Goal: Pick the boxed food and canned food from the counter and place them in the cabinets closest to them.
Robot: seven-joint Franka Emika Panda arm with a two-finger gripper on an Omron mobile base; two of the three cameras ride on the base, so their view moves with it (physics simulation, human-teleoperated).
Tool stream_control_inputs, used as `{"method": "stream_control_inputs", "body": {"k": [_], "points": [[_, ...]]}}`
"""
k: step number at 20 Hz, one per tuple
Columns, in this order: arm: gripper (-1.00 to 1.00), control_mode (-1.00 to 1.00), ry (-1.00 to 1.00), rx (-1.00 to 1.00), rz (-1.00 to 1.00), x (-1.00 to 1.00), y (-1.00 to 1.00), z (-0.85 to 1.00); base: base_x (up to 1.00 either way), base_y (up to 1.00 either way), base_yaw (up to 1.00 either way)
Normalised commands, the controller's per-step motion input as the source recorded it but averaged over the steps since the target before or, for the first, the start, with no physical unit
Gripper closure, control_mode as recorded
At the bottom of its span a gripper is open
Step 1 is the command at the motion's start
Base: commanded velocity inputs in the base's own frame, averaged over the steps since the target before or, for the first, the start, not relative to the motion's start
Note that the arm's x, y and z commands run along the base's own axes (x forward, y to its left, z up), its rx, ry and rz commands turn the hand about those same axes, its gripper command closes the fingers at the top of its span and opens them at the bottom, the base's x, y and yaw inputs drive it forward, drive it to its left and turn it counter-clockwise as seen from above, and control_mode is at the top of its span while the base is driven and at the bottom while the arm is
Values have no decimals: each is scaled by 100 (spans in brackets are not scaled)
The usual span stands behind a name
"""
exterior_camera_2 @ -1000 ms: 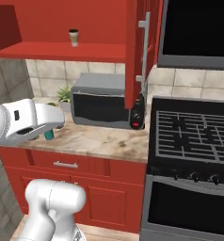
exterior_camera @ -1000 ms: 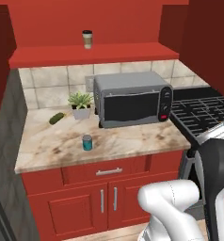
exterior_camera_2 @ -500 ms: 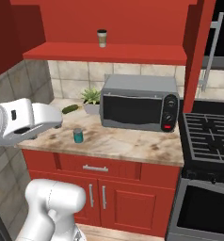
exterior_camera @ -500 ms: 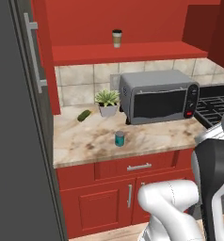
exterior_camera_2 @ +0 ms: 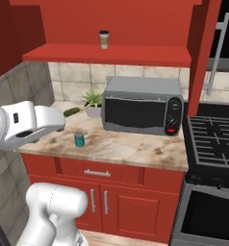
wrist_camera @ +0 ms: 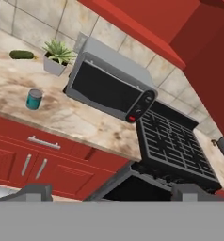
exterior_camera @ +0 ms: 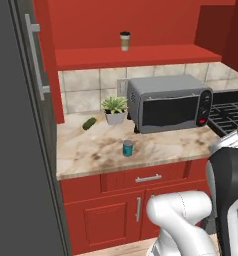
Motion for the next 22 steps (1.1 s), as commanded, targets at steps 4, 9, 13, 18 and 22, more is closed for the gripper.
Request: {"method": "stream_control_inputs", "body": {"k": [4, 9, 13, 18, 22], "points": [[-100, 100, 0, 0, 0, 0, 0, 0, 54, 3, 0], [-100, 100, 0, 0, 0, 0, 0, 0, 60, 17, -1], [-100, -100, 0, 0, 0, 2, 1, 0, 24, 11, -1], [-100, -100, 0, 0, 0, 0, 1, 0, 0, 0, 0], [-100, -100, 0, 2, 2, 0, 5, -18, 0, 0, 0]]}}
